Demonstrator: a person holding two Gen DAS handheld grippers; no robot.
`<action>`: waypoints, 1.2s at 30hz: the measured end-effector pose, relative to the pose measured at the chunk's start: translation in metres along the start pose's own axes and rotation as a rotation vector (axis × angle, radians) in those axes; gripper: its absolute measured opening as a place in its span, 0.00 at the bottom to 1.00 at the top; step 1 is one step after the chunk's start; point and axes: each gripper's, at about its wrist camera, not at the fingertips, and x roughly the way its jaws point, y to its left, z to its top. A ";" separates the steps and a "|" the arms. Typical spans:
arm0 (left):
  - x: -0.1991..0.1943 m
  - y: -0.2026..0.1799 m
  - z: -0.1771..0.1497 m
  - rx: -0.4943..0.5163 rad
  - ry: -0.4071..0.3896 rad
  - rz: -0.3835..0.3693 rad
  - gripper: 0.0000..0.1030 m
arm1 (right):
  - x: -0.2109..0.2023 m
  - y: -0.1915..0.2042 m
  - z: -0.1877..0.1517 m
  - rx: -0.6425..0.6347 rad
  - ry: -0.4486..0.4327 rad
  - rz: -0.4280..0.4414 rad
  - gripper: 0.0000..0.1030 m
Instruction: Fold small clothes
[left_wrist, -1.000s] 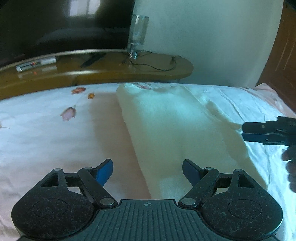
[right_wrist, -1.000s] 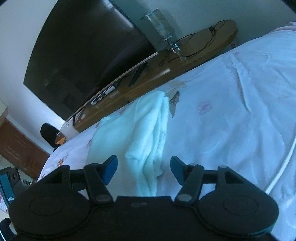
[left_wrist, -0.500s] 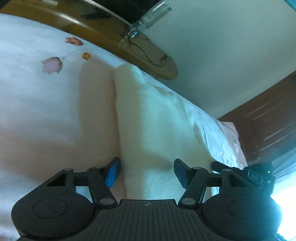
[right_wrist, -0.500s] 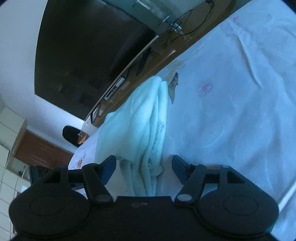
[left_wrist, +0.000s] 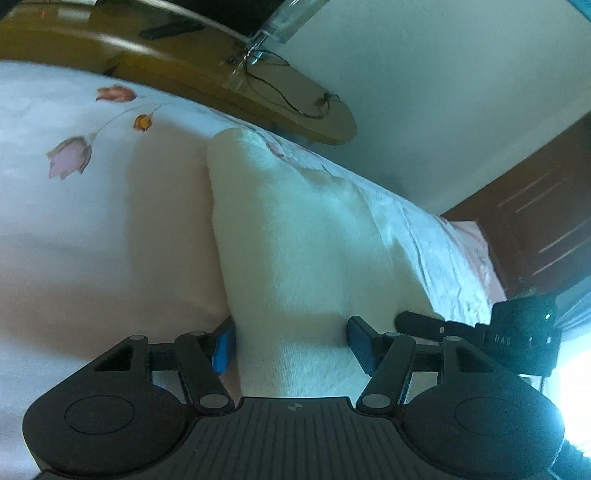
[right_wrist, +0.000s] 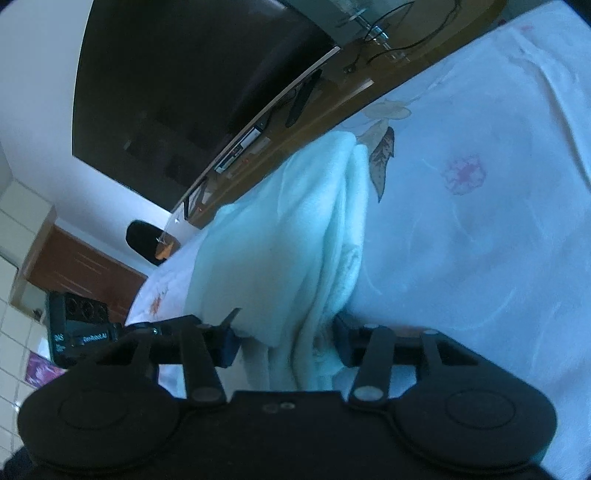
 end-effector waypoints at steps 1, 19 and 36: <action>0.001 -0.005 0.000 0.019 -0.004 0.023 0.61 | 0.001 -0.001 0.000 0.000 -0.002 -0.007 0.42; -0.012 -0.065 0.001 0.263 -0.058 0.201 0.29 | 0.005 0.062 -0.018 -0.235 -0.076 -0.236 0.28; -0.040 -0.090 0.004 0.313 -0.078 0.146 0.29 | -0.030 0.095 -0.026 -0.253 -0.136 -0.256 0.28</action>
